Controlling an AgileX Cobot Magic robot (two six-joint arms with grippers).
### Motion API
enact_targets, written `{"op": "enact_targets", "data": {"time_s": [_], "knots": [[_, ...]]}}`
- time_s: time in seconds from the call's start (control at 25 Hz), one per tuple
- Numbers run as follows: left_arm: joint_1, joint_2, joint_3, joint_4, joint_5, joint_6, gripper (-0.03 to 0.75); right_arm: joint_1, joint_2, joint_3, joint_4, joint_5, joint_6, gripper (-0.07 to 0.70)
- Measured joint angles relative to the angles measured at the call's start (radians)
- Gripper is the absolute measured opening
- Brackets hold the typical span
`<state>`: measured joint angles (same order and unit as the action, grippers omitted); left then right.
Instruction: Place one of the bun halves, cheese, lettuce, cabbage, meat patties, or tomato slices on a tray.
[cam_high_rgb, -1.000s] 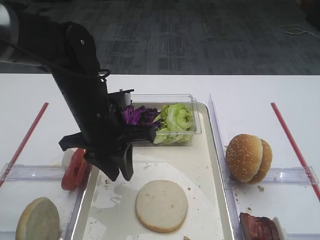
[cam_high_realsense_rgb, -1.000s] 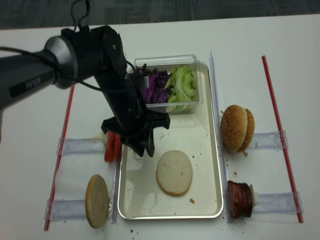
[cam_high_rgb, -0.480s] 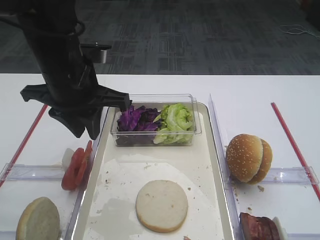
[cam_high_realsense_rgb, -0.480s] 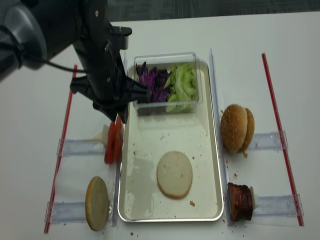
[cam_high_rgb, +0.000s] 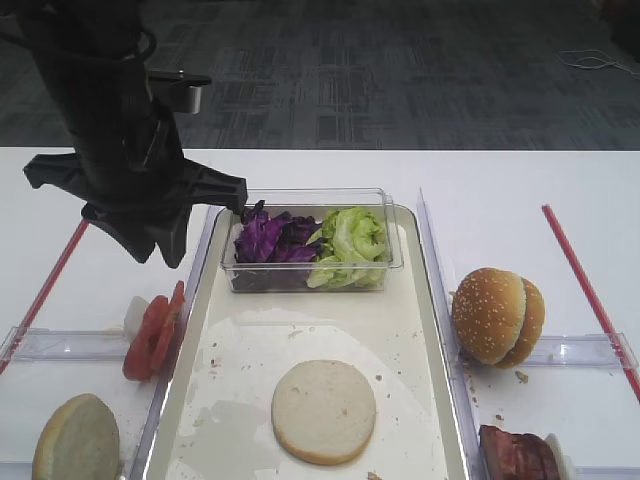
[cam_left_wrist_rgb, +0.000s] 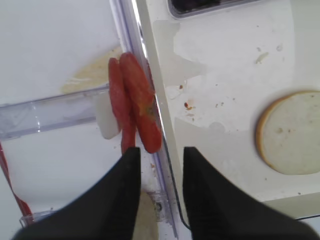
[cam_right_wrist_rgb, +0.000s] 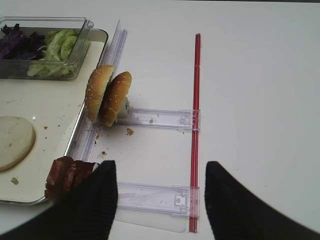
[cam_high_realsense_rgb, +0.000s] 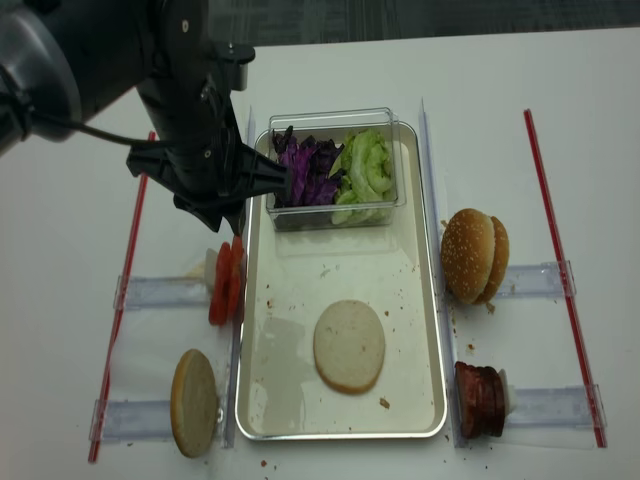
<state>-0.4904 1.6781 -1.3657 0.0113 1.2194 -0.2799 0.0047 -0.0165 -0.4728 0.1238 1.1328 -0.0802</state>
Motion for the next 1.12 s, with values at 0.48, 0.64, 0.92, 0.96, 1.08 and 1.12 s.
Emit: {"op": "enact_targets", "data": {"time_s": [0.48,0.64,0.92,0.96,1.08,1.12], "knots": [[0.139,-0.032,0.000,0.017,0.002,0.016,0.235,0.000,0.000,0.000,0.000,0.000,0.000,0.405],[0.221,-0.060,0.000,0.017,0.004,0.030,0.235,0.000,0.000,0.000,0.000,0.000,0.000,0.405],[0.267,-0.085,0.000,-0.020,0.009,0.069,0.235,0.000,0.000,0.000,0.000,0.000,0.000,0.405],[0.267,-0.087,0.000,-0.025,0.009,0.071,0.235,0.000,0.000,0.000,0.000,0.000,0.000,0.405],[0.267,-0.109,0.017,-0.026,0.009,0.079,0.235,0.000,0.000,0.000,0.000,0.000,0.000,0.405],[0.267,-0.122,0.035,-0.026,0.009,0.082,0.235,0.000,0.000,0.000,0.000,0.000,0.000,0.405]]}}
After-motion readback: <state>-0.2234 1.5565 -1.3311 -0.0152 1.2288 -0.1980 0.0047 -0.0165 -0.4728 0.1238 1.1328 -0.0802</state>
